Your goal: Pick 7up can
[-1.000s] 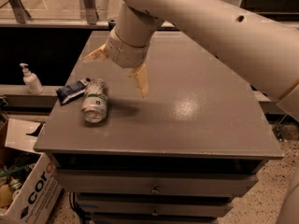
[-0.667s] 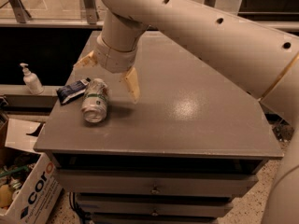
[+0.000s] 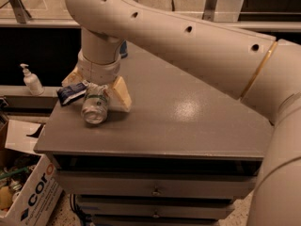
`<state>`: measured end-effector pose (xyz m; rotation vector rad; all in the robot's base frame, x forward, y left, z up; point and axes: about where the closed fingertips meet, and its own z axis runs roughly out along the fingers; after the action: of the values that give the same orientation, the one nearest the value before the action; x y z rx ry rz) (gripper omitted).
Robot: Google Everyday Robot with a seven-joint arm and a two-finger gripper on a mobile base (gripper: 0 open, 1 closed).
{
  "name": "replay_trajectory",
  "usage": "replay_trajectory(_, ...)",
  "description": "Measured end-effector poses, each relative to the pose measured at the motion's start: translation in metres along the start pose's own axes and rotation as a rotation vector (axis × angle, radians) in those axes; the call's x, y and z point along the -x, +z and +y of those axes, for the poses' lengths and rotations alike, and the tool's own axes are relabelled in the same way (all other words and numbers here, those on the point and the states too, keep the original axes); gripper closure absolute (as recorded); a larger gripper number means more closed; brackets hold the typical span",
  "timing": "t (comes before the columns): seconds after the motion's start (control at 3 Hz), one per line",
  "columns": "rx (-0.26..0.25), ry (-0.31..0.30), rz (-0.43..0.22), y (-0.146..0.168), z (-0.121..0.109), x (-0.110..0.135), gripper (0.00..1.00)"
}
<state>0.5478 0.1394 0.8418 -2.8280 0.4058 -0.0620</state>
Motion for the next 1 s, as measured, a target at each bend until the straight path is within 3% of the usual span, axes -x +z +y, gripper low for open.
replay_trajectory(0.33,0.041,-0.036,0.028,0.006,0.004,0.001,0.18)
replay_trajectory(1.0,0.074,-0.039,0.07,0.002,0.02,-0.008,0.65)
